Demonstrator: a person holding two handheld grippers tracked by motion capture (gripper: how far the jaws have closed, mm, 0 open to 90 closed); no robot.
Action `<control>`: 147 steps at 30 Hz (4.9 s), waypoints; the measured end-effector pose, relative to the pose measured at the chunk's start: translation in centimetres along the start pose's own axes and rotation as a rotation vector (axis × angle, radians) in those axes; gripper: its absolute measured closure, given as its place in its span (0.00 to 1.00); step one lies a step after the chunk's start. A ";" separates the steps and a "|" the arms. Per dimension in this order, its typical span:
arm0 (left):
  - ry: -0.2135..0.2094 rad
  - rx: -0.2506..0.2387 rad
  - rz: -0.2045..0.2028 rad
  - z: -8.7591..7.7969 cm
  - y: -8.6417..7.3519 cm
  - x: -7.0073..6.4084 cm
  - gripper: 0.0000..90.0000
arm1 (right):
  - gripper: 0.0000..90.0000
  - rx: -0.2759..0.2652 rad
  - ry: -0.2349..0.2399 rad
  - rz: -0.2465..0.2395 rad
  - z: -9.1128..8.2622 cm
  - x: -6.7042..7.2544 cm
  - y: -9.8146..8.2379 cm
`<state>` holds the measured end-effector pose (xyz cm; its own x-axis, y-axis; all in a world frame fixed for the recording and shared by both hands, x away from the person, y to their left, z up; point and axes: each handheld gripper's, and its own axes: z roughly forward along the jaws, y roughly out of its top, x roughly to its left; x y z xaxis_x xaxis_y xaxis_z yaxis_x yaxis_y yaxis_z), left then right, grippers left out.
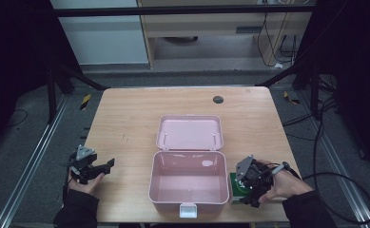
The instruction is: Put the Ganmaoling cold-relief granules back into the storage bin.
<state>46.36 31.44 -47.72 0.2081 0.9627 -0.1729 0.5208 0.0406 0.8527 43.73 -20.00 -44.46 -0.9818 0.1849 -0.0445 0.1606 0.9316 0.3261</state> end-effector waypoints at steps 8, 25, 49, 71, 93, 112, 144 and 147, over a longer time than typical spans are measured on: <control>-0.001 0.003 0.003 0.0 0.0 0.0 0.26 | 0.08 -0.002 0.013 0.000 0.4 -0.2 -0.2; 0.000 0.003 0.003 0.0 0.0 0.0 0.26 | 0.15 0.016 0.038 0.031 0.4 -0.5 -0.3; 0.000 0.006 0.006 0.0 0.0 -0.1 0.26 | 0.17 -0.008 -0.008 0.064 -4.0 -0.3 -1.3; 0.000 0.010 0.008 0.0 0.0 0.0 0.26 | 0.17 -0.042 -0.075 0.058 -10.0 -0.5 0.5; 0.004 0.012 0.010 0.1 -0.1 -0.1 0.27 | 0.17 -0.072 -0.115 0.006 -13.4 0.4 4.6; 0.005 0.013 0.011 0.1 0.0 0.0 0.27 | 0.17 -0.088 -0.095 -0.035 -13.7 0.7 8.8; 0.006 0.011 0.013 0.1 0.0 0.0 0.27 | 0.17 -0.111 -0.054 -0.104 -11.0 1.1 13.2; 0.006 0.013 0.014 0.1 0.0 0.0 0.27 | 0.17 -0.109 -0.053 -0.107 -10.9 1.1 13.3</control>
<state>46.41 31.45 -47.81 0.2106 0.9647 -0.1580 0.5283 0.0237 0.8487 43.68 -10.83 -29.93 -0.9854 0.1057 -0.1334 0.0409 0.9079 0.4173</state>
